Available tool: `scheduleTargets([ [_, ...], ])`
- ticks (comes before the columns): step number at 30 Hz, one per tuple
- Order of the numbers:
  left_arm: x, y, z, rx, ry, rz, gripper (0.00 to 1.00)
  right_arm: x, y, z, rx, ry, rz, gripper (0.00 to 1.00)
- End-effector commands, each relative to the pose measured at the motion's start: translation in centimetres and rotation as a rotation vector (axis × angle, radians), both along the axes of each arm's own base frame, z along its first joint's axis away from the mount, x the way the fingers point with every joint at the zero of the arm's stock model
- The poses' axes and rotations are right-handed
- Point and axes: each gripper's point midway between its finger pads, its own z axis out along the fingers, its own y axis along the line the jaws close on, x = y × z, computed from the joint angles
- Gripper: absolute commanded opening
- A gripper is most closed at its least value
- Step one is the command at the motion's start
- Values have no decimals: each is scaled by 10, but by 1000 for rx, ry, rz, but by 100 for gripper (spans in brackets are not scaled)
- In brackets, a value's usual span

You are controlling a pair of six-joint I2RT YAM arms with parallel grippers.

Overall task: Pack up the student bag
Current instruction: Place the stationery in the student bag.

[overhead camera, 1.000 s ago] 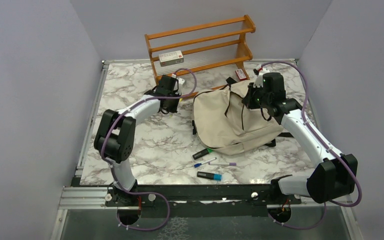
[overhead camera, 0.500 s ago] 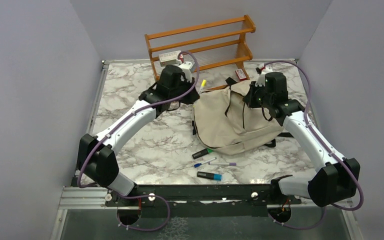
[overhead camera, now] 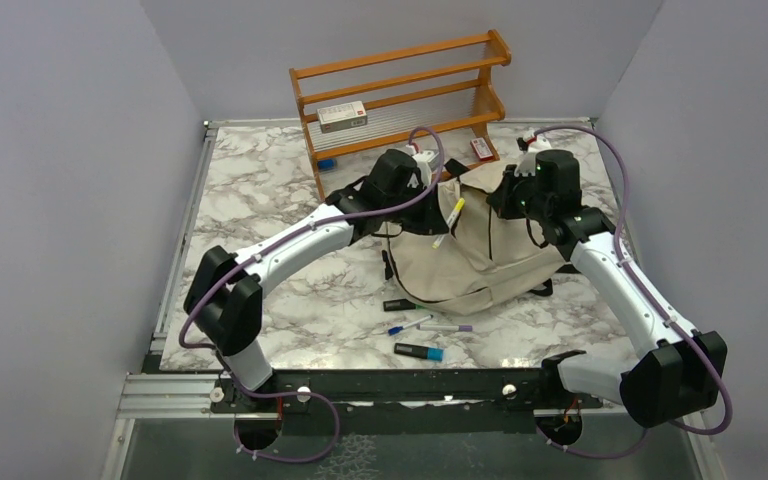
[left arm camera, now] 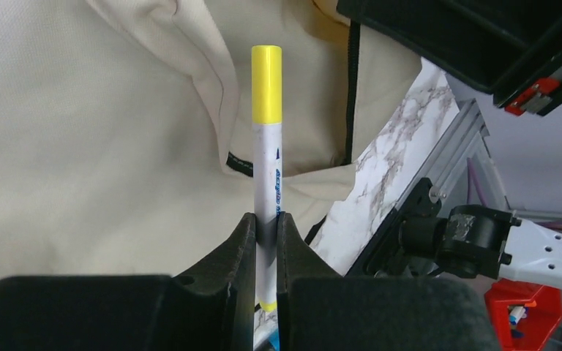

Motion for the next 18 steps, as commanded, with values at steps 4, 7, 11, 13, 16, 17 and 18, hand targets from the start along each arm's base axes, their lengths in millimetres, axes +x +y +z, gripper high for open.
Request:
scheduleTargets([
  [4, 6, -38, 26, -109, 7, -52, 0, 4, 17, 51, 95, -154, 66, 1],
  [7, 15, -48, 21, -101, 16, -27, 0, 3, 20, 54, 109, -164, 81, 1],
  [11, 23, -58, 4, -93, 58, -17, 0, 3, 22, 60, 127, -179, 86, 1],
  [13, 29, -63, -2, -95, 58, -17, 0, 2, 25, 62, 137, -185, 102, 1],
  [16, 41, -74, -6, -98, 46, -17, 0, 3, 27, 62, 152, -188, 106, 1],
  [17, 45, -78, -5, -103, 44, -18, 0, 3, 28, 64, 161, -193, 105, 1],
  [18, 49, -83, -5, -107, 42, -20, 0, 4, 28, 67, 168, -200, 103, 1],
])
